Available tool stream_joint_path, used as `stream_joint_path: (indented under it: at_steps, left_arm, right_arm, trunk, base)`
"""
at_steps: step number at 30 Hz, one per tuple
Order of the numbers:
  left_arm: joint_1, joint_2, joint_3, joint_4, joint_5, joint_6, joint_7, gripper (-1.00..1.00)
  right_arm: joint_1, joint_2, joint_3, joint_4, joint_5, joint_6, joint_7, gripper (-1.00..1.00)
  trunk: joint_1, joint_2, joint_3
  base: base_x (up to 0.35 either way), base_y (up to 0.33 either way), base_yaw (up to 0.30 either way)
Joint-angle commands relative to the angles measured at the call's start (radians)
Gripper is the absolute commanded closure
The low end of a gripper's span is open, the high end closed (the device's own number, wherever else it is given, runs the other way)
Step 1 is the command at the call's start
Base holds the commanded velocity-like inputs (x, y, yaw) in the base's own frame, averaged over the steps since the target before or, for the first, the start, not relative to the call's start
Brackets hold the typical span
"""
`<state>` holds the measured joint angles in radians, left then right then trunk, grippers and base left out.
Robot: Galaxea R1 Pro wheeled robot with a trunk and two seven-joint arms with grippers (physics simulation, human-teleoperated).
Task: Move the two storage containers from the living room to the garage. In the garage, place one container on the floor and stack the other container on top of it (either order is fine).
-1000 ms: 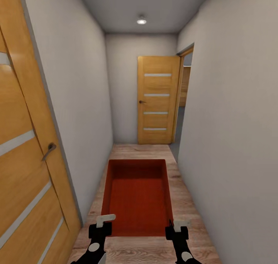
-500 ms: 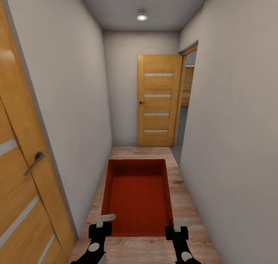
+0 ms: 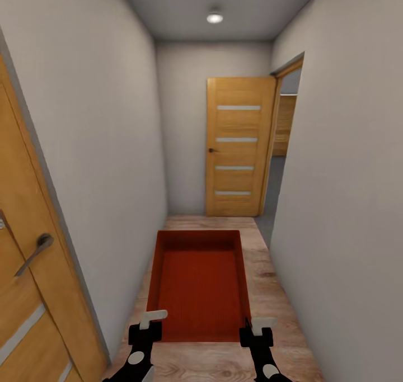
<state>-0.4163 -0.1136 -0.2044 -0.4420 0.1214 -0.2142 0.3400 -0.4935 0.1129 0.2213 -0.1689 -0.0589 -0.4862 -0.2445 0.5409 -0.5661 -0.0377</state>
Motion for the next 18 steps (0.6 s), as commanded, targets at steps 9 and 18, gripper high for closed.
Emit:
stream_joint_path:
  at_steps: [9, 18]
  left_arm:
    - [-0.001, 0.0, -0.009, 0.003, 0.018, 0.082, -0.021, 1.0]
    - [-0.001, 0.0, -0.009, 0.003, 0.018, 0.082, -0.021, 1.0]
  right_arm:
    - [-0.002, -0.001, -0.008, -0.001, -0.013, -0.051, -0.021, 1.0]
    - [-0.002, 0.0, -0.008, -0.001, -0.014, -0.05, -0.021, 1.0]
  trunk:
    - [0.001, -0.002, -0.002]
    - [0.001, -0.002, -0.002]
  base:
    - [0.321, 0.0, 0.043]
    - [0.321, 0.0, 0.001]
